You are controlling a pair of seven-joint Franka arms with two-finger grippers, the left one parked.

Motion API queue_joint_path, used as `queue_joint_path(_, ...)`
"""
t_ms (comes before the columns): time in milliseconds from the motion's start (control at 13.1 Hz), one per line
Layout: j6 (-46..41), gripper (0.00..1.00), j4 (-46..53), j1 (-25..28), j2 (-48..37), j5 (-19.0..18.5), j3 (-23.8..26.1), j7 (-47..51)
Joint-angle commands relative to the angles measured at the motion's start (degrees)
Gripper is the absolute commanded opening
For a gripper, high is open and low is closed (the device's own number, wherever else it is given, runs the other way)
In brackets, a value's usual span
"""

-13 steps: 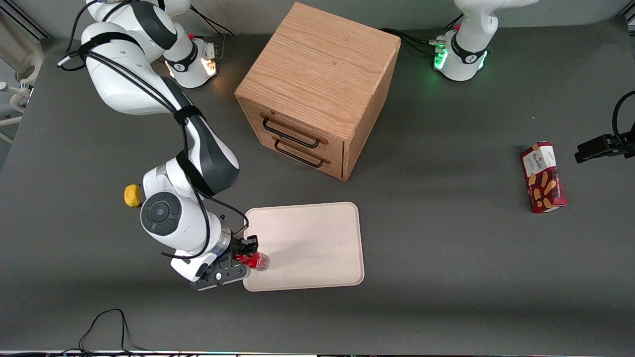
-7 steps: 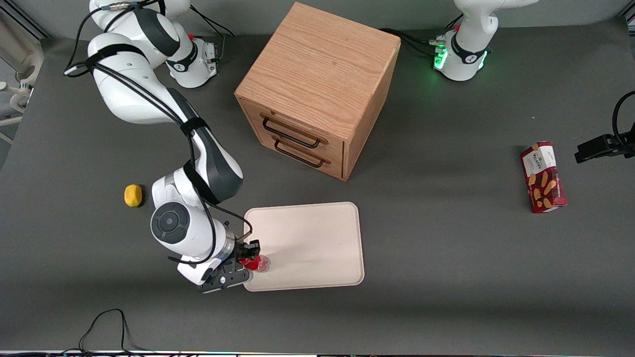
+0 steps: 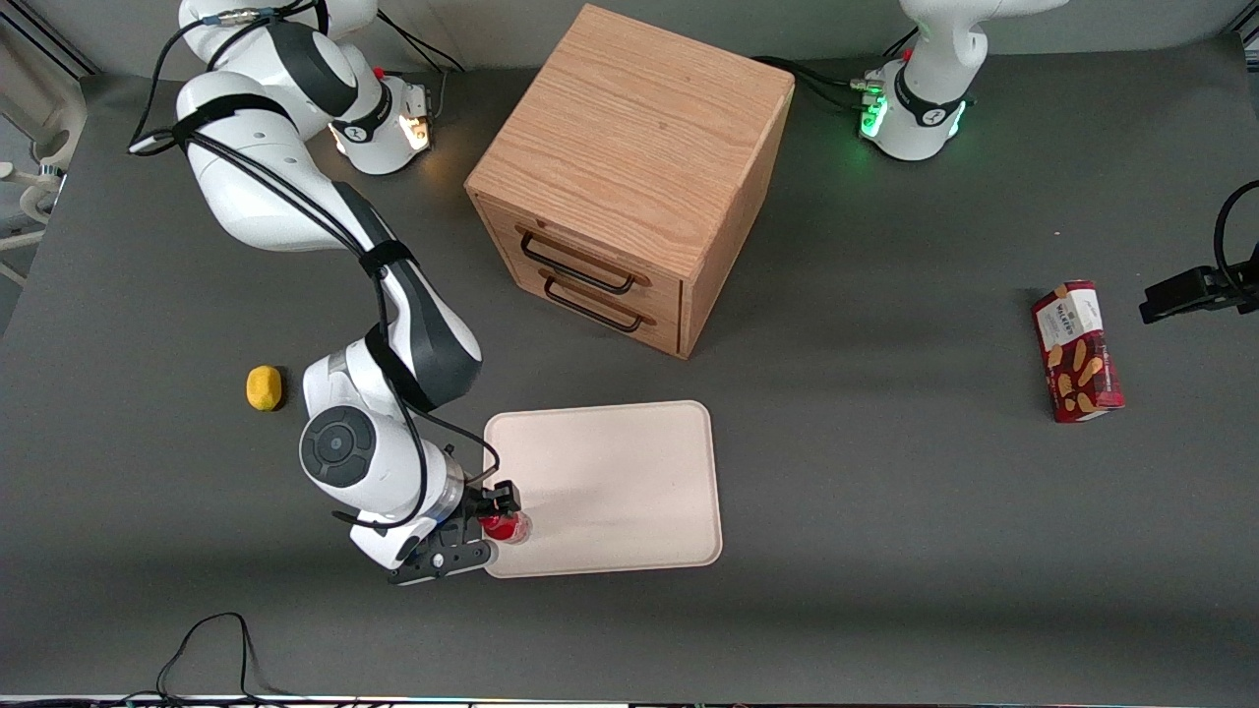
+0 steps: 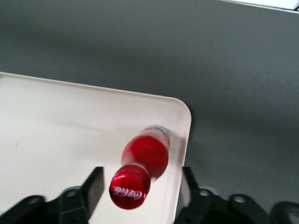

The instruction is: Place coke bottle on tray

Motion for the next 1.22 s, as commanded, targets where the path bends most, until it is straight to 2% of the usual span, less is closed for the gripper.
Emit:
queue_joint_path(0, 1.34, 1.00, -0.56, 0.11, -0.15, -1.32, 0.17, 2.07)
queue_joint_path(381, 0.12, 1.00, -0.56, -0.50, -3.21, -0.62, 0.26, 2.07)
queue_joint_path(610, -10.05, 1.00, -5.72, -2.17, -13.03, -0.61, -0.01, 2.33)
queue_joint_path(762, -14.11, 1.00, -13.26, -3.14, -23.04, 0.17, -3.06, 2.42)
queue_joint_path(990, -14.57, 1.00, -28.81, -2.88, -40.00, 11.22, -12.63, 2.16)
queue_joint_path(1143, -14.65, 1.00, -37.87, -2.88, -49.76, 12.48, -15.64, 2.33)
